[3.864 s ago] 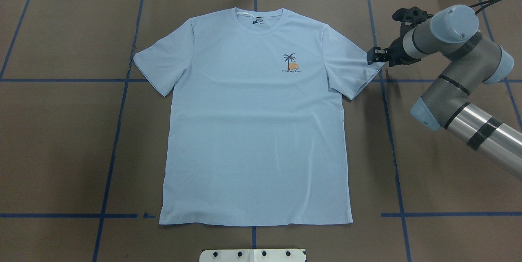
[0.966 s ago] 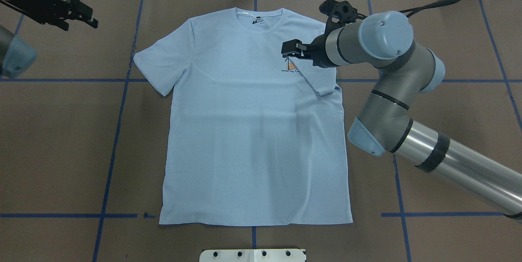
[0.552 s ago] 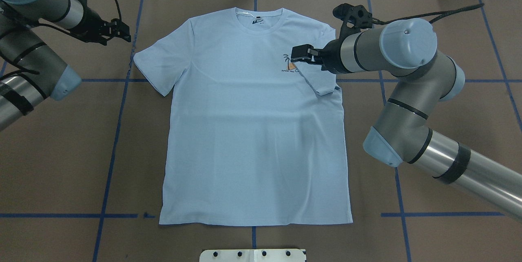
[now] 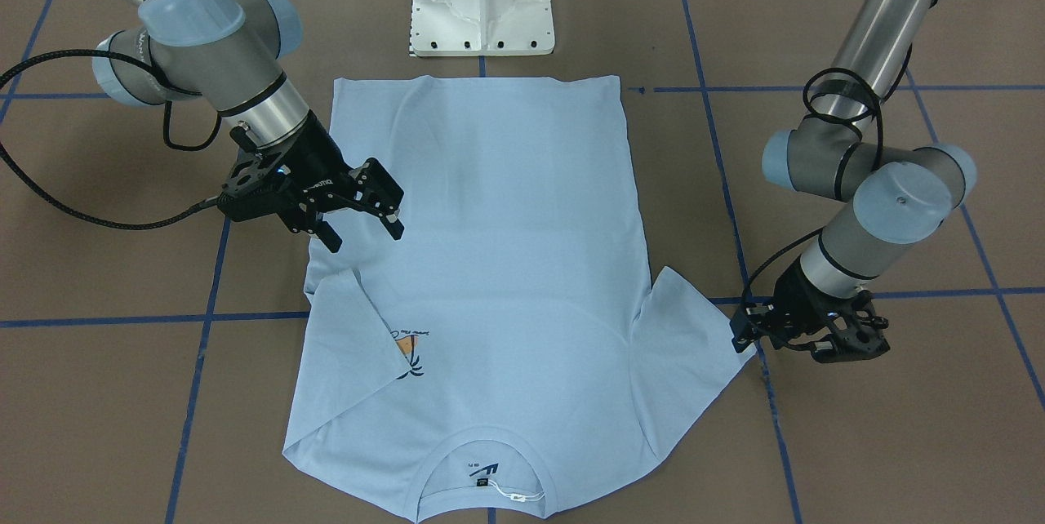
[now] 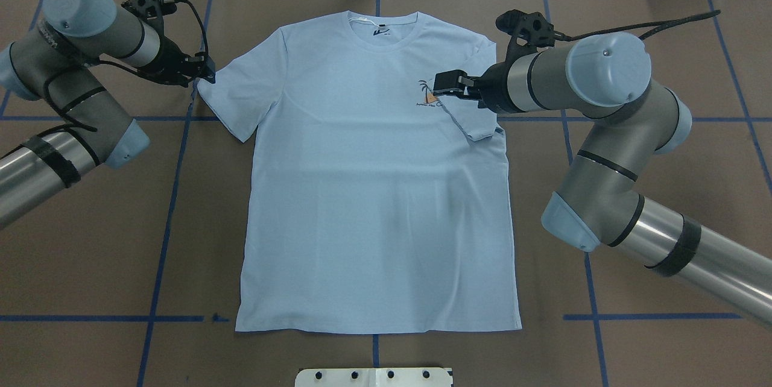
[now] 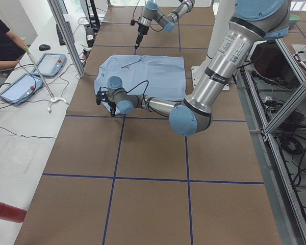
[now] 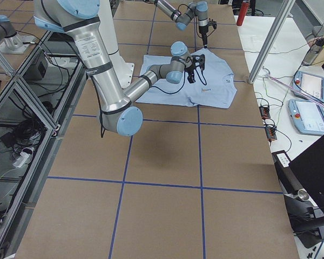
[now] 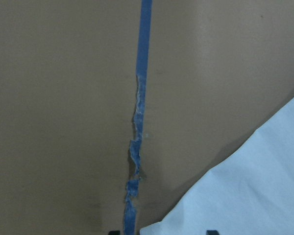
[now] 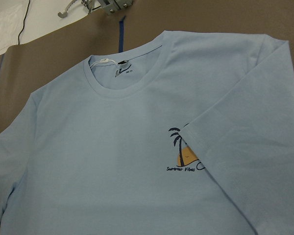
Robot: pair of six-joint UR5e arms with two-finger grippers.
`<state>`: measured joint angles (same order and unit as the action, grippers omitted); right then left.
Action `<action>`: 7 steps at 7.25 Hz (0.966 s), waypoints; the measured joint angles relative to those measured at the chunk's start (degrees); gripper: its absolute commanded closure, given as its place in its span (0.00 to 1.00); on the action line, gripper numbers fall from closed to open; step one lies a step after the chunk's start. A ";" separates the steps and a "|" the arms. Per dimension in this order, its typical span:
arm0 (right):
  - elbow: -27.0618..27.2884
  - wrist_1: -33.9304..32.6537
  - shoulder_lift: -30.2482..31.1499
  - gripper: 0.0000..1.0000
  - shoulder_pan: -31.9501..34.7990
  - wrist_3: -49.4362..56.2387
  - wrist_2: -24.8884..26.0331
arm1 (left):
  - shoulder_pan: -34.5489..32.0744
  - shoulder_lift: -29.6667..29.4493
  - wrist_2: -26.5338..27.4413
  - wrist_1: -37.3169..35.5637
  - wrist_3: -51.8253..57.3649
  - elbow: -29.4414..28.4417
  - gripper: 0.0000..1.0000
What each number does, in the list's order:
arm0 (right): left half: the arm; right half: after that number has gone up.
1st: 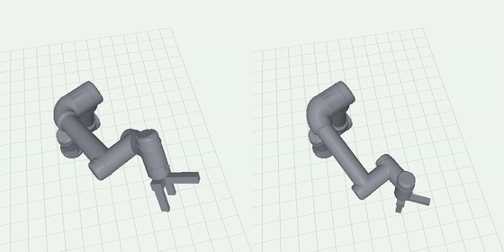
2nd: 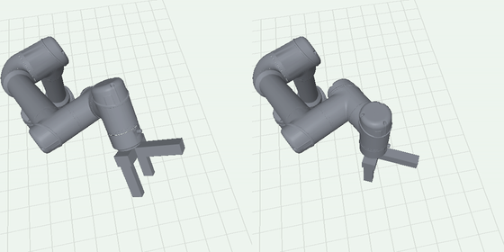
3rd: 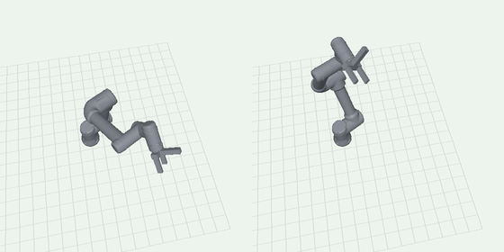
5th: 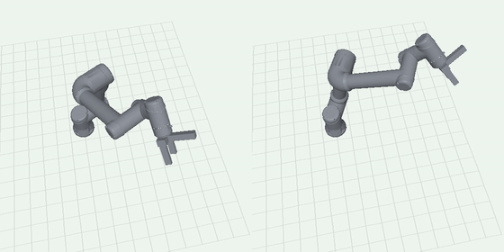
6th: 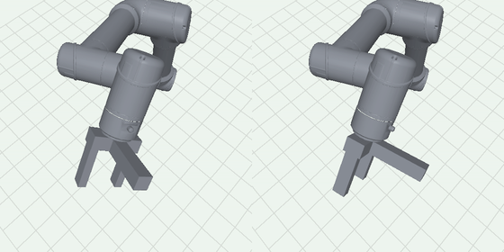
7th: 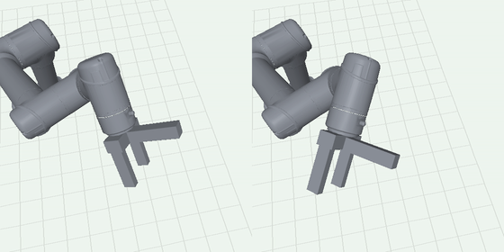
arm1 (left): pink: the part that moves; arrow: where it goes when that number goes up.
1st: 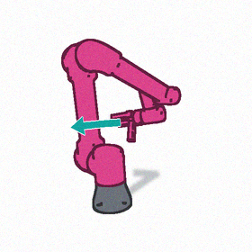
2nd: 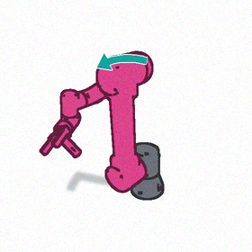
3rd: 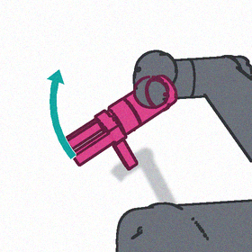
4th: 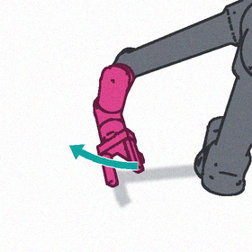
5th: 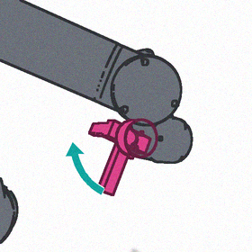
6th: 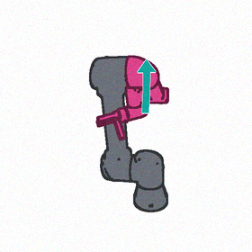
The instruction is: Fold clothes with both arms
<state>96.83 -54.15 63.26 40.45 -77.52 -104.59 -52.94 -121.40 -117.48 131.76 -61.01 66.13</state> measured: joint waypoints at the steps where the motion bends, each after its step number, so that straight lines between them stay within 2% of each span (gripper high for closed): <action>1: 0.02 0.03 0.18 0.00 -0.05 -0.03 0.02 | 0.31 -0.03 0.51 -0.08 -0.03 -0.05 0.43; 2: 0.05 0.05 0.35 0.00 -0.14 -0.06 0.06 | 0.45 -0.03 0.73 -0.12 -0.01 -0.19 0.44; 3: 0.08 0.05 0.46 0.00 -0.22 -0.08 0.08 | 0.66 -0.03 1.01 -0.09 0.01 -0.45 0.54; 4: 0.09 0.07 0.58 0.00 -0.25 -0.07 0.08 | 0.85 -0.06 1.37 -0.05 0.00 -0.67 0.85; 5: 0.08 0.09 0.67 0.00 -0.27 -0.05 0.09 | 0.94 -0.11 1.54 -0.02 -0.02 -0.77 1.00; 7: 0.17 0.10 0.72 0.00 -0.28 -0.06 0.09 | 0.99 -0.43 1.58 -0.19 0.06 -0.78 1.00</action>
<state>96.99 -54.05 63.98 40.17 -77.58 -104.50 -51.95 -121.83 -115.89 131.57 -60.95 65.36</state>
